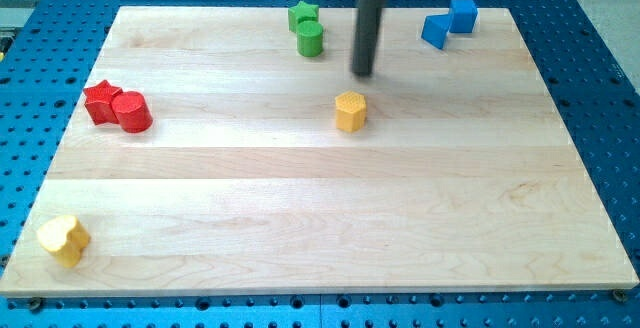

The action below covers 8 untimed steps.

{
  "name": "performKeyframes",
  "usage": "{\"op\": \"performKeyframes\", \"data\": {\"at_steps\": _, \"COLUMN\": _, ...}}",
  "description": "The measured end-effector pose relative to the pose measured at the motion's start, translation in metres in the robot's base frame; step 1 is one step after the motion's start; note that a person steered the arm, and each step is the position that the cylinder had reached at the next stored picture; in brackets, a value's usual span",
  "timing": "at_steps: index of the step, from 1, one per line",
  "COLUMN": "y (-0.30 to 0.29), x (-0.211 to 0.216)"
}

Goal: Move the green star left side of the triangle

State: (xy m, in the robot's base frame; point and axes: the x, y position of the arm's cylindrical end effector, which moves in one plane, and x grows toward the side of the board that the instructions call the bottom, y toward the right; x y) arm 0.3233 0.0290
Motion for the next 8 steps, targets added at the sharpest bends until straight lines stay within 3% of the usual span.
{"op": "performKeyframes", "data": {"at_steps": 1, "y": -0.056, "x": 0.002}}
{"op": "performKeyframes", "data": {"at_steps": 3, "y": -0.057, "x": 0.002}}
{"op": "performKeyframes", "data": {"at_steps": 5, "y": -0.141, "x": -0.026}}
{"op": "performKeyframes", "data": {"at_steps": 7, "y": -0.146, "x": -0.107}}
{"op": "performKeyframes", "data": {"at_steps": 8, "y": -0.118, "x": -0.127}}
